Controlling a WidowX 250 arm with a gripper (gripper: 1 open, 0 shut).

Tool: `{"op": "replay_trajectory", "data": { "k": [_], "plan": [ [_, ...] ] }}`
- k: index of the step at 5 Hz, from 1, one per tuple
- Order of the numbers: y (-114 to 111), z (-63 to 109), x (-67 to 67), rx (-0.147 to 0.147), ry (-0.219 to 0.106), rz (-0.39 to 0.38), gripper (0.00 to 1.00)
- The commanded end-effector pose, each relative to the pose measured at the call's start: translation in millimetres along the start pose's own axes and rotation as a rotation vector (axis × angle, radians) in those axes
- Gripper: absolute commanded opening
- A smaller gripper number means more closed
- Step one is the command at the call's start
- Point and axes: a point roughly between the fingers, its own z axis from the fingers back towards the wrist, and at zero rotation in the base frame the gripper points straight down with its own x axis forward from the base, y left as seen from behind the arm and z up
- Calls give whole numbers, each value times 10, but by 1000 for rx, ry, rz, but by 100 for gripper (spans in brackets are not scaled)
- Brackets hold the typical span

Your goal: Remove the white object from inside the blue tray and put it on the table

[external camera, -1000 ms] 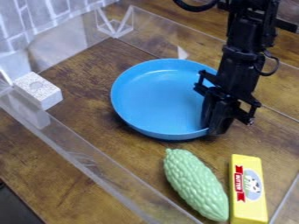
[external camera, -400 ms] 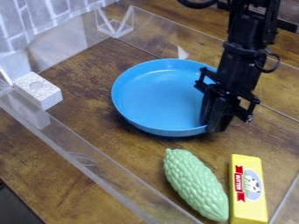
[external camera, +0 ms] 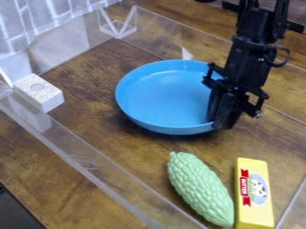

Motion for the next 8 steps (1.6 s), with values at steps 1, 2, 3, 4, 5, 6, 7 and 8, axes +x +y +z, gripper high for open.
{"op": "replay_trajectory", "data": {
  "k": [1,2,3,4,5,6,7,8],
  "plan": [
    [-41,444,53,46,-115,-78,0],
    [-22,468,77,50,-115,-97,0],
    [-6,476,93,51,-119,-114,0],
    [-1,486,100,52,-125,-129,0],
    [-1,498,102,54,-132,-143,0],
    [0,510,103,56,-138,-157,0],
    [0,523,104,57,-145,-171,0],
    [0,537,105,59,-153,-186,0]
  ]
}}
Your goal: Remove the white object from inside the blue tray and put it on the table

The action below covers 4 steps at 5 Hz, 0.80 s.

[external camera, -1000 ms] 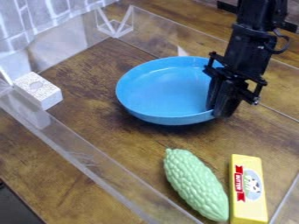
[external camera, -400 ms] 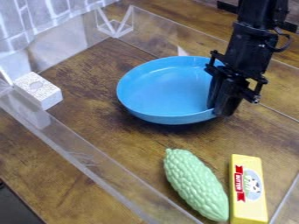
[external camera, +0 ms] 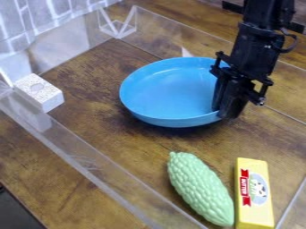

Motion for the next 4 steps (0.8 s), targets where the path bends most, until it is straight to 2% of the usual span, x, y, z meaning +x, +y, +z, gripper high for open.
{"op": "replay_trajectory", "data": {
  "k": [1,4],
  "plan": [
    [0,416,63,57,-136,-99,0],
    [4,467,55,65,-156,-141,0]
  ]
}}
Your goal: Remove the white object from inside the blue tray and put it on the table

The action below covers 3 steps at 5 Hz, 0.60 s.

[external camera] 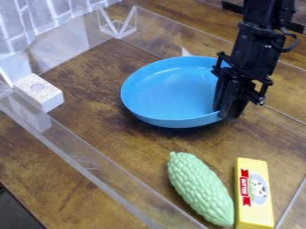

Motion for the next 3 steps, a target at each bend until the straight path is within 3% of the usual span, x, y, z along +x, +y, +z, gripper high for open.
{"op": "replay_trajectory", "data": {
  "k": [1,3],
  "plan": [
    [5,484,43,73,-152,-122,0],
    [-4,510,28,74,-165,-149,0]
  ]
}}
